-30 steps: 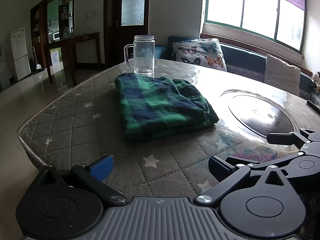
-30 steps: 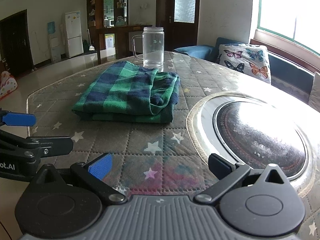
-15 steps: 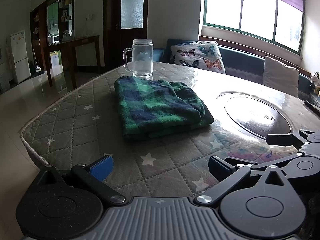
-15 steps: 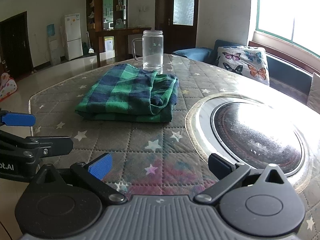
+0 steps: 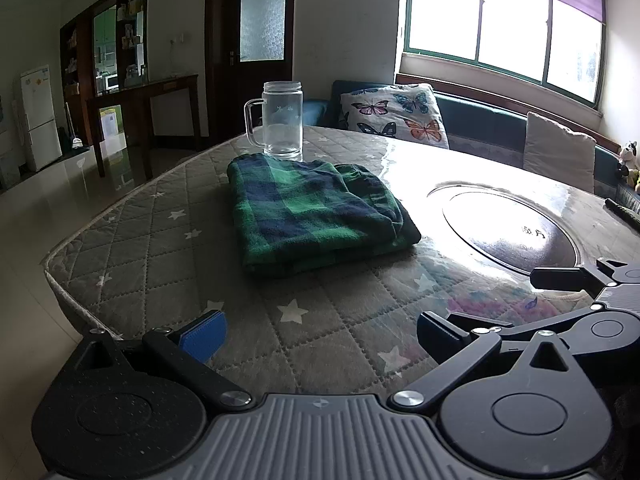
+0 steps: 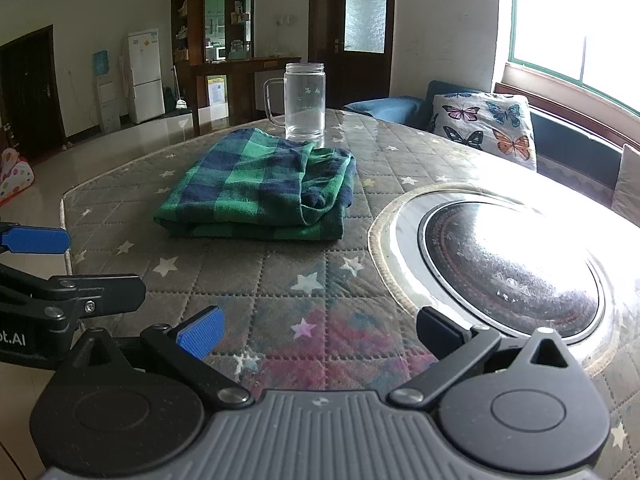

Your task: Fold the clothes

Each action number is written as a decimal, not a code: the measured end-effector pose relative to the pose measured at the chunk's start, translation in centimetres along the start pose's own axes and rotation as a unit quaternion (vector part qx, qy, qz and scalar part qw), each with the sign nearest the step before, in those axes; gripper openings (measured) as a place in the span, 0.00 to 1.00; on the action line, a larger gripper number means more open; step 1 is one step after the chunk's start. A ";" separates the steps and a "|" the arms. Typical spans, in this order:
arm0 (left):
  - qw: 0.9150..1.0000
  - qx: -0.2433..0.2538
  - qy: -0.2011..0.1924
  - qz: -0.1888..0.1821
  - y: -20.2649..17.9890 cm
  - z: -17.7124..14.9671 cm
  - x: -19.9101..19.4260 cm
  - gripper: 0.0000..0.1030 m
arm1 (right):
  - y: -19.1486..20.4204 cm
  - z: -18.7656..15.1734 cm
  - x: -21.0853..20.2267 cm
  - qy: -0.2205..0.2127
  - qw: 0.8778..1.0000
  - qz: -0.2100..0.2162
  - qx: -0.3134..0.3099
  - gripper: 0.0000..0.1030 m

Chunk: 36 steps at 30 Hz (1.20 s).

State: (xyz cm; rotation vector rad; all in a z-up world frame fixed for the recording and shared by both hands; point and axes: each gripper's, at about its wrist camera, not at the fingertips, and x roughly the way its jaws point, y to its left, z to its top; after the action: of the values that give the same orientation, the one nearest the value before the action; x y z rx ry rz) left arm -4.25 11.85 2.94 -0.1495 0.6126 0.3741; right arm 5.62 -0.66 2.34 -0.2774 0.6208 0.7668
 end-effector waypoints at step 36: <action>1.000 0.006 0.004 0.004 -0.5 0.7 0.9 1.00 | -0.5 0.6 1.1 0.012 1.000 -0.001 0.009 1.00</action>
State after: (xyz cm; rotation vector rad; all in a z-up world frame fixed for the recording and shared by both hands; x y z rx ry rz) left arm -3.00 11.85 2.98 -0.1375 0.6230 0.3773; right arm 6.84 -0.14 2.13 -0.2716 0.6487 0.7563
